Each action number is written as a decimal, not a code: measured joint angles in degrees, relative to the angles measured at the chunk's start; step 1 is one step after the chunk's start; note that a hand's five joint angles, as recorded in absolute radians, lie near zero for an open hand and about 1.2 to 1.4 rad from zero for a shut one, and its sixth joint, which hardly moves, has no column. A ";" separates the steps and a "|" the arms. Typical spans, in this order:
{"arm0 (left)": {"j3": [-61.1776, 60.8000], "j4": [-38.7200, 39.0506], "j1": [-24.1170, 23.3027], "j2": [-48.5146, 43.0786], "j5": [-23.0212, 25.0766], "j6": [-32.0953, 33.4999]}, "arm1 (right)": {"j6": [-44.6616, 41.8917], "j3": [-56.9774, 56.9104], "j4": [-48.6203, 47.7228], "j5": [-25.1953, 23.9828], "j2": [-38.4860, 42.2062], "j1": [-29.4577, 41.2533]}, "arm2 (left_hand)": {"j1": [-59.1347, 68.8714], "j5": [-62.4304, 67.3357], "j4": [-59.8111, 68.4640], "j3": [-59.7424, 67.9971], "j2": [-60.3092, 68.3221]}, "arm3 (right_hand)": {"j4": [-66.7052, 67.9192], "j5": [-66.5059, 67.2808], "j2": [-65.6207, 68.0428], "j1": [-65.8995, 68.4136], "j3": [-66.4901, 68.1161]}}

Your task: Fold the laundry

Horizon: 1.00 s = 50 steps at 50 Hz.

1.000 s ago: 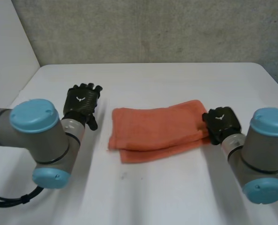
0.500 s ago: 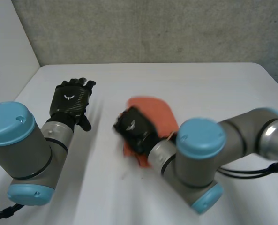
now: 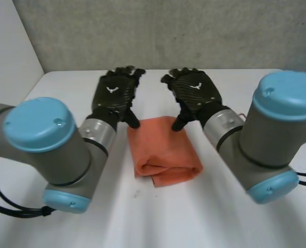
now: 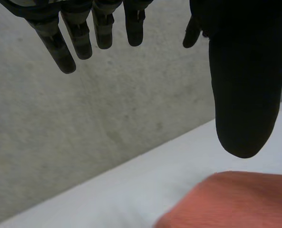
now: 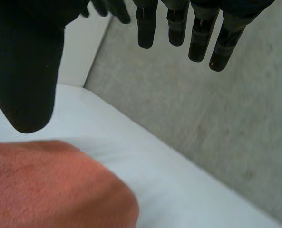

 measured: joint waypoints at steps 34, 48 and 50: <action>7.03 -17.19 -0.44 -5.70 -0.50 -7.22 | 2.15 -20.54 19.35 -2.46 14.76 -6.14 | 0.00 0.00 0.00 0.00 0.00 | 0.00 -0.30 0.00 0.00 0.00; 7.82 -21.38 11.21 15.88 0.37 -3.98 | 4.20 -13.00 13.31 7.08 -6.55 -9.71 | 0.00 0.00 0.00 0.00 0.00 | 0.00 -0.30 0.00 0.00 0.00; 7.89 -22.82 13.45 18.30 1.11 -4.11 | 4.11 -11.15 13.03 7.53 -8.73 -10.73 | 0.00 0.00 0.00 0.00 0.00 | 0.00 -0.30 0.00 0.00 0.00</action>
